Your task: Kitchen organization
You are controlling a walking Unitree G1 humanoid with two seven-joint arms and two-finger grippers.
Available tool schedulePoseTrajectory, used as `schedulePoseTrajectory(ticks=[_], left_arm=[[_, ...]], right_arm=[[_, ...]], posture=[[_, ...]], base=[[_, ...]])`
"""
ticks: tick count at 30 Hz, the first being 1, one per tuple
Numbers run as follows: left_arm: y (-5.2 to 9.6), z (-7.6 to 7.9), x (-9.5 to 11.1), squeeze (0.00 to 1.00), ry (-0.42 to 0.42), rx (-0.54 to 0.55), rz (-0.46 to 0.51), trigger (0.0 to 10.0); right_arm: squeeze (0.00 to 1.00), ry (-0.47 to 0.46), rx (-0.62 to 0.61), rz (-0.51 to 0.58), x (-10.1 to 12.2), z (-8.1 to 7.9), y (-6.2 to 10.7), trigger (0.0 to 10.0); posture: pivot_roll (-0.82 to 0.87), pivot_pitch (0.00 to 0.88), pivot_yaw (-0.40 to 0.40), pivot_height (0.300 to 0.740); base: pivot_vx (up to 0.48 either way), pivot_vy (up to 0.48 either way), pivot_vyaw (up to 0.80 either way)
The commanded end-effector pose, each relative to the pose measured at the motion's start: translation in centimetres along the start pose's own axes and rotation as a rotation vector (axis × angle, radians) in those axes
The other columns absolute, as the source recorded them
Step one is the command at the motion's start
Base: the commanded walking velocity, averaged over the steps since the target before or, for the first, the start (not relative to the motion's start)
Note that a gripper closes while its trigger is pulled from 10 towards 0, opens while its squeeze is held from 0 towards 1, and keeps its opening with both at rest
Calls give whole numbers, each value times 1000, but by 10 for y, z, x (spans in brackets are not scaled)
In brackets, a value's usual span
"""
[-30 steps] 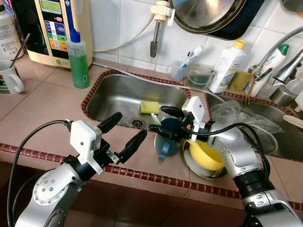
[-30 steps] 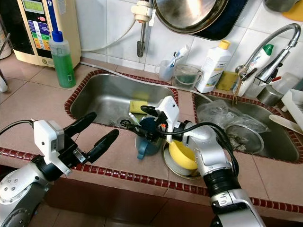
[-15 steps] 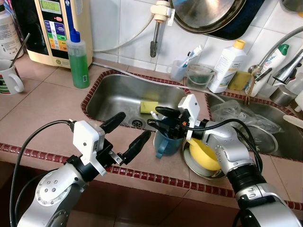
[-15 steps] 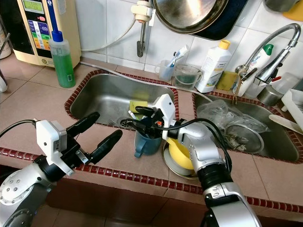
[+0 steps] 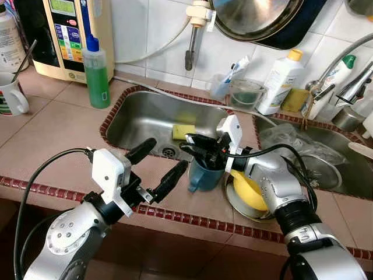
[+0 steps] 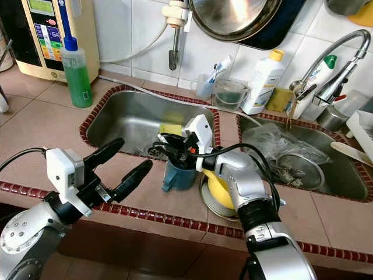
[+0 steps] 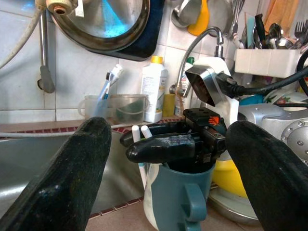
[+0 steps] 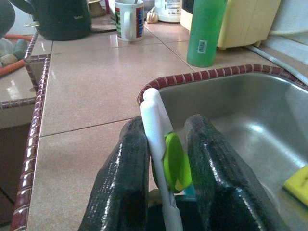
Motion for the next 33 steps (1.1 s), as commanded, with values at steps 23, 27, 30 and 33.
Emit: schedulePoseTrajectory(ticks=[23,27,30,33], left_arm=[[-6,6,3,0,-7,-46,13,10000],[-7,6,3,0,-7,-50,12,10000],[-8,6,3,0,-8,-49,14,10000],[-8,5,3,0,-8,-47,15,10000]], right_arm=[[0,-30,27,22,8,-1,8,10000],[0,-26,26,23,8,0,10,10000],[0,-26,34,38,12,-1,11,10000],[0,-24,37,58,18,0,12,10000]], posture=[[120,0,-145,740],[119,0,-144,740],[118,0,-144,740],[118,0,-142,740]], base=[[0,0,0],[0,0,0],[0,0,0],[0,0,0]])
Point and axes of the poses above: a point about 5 cm out from each wrist's last joint towards the gripper, its own y axis pointing back from the gripper into the wrist, its own x axis along the axis of the wrist's last joint, z = x × y, the point moved 3 cm from there along -y, pointing out of the wrist towards the gripper, and after that the axes turned 4 degrees about y, right-handed, at the moved point
